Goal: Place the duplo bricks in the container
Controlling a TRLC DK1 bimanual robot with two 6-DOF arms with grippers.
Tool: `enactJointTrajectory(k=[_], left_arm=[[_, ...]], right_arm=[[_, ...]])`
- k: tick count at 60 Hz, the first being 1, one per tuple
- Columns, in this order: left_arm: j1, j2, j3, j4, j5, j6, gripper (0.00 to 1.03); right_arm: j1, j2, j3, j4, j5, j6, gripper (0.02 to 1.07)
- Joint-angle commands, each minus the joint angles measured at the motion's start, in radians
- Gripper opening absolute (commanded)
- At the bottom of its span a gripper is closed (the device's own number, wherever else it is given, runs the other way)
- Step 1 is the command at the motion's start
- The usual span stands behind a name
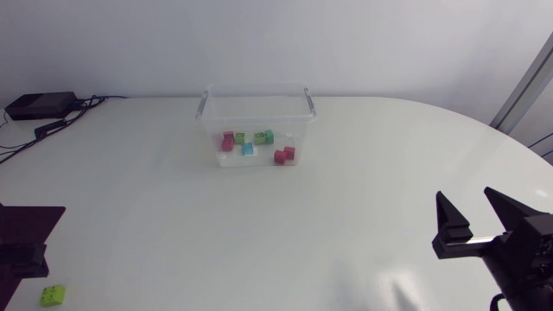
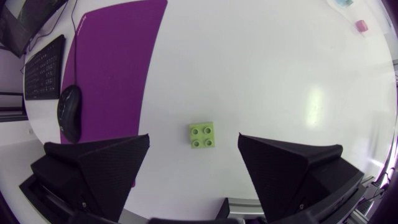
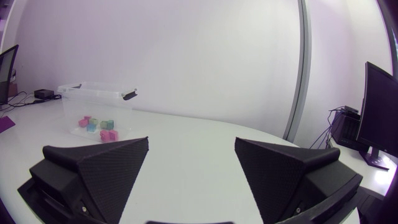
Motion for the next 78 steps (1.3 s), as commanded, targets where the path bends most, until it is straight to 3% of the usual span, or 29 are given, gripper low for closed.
enactJointTrajectory(k=[1, 13, 32, 46, 51, 56, 58, 78], left_arm=[[0.043, 0.056, -0.052, 0.012, 0.007, 0.045, 0.99], [0.058, 0.123, -0.124, 0.074, 0.004, 0.064, 0.99], [0.063, 0.261, -0.087, 0.093, 0.005, 0.071, 0.99], [0.061, 0.338, -0.073, 0.173, 0.004, 0.071, 0.97], [0.063, 0.335, -0.072, 0.198, 0.004, 0.071, 0.79], [0.069, 0.32, -0.069, 0.219, 0.005, 0.068, 0.43], [0.073, 0.309, -0.07, 0.23, 0.007, 0.064, 0.34], [0.093, 0.251, -0.116, 0.241, 0.091, 0.102, 0.28]], right_arm=[[0.008, -0.008, -0.02, 0.009, -0.008, -0.015, 1.02], [0.008, -0.008, -0.02, 0.009, -0.008, -0.015, 1.02], [0.008, -0.008, -0.02, 0.007, -0.008, -0.015, 1.02], [0.008, -0.008, -0.02, 0.009, -0.008, -0.015, 1.02], [0.008, -0.008, -0.02, 0.009, -0.008, -0.013, 1.02], [0.008, -0.008, -0.02, 0.009, -0.008, -0.015, 1.02], [0.008, -0.008, -0.02, 0.009, -0.008, -0.015, 1.02], [0.008, -0.008, -0.02, 0.007, -0.008, -0.015, 1.02]])
